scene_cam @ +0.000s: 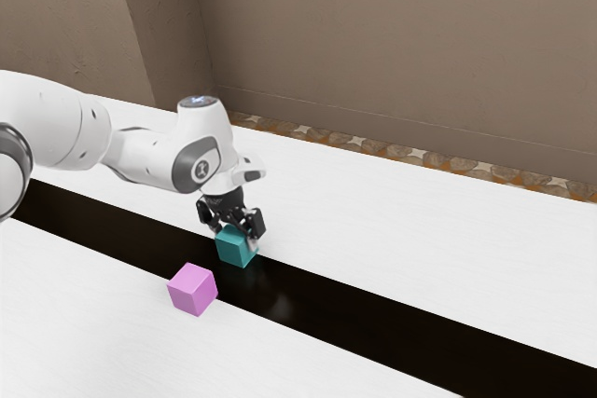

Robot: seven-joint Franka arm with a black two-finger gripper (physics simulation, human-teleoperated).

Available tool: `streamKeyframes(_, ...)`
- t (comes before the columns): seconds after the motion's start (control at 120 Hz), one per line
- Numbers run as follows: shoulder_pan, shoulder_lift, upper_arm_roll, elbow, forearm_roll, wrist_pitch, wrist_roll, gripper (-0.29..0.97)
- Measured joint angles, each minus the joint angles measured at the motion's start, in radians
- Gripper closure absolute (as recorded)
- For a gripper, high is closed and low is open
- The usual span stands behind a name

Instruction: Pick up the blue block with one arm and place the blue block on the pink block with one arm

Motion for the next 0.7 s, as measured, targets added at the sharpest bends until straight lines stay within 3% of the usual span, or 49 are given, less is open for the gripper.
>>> streamKeyframes(0.475, 0.001, -0.004, 0.0, -0.007, 0.008, 0.024, -0.004, 0.31)
streamKeyframes(0.7, -0.001, -0.086, -0.002, -0.065, 0.018, 0.026, -0.015, 0.32)
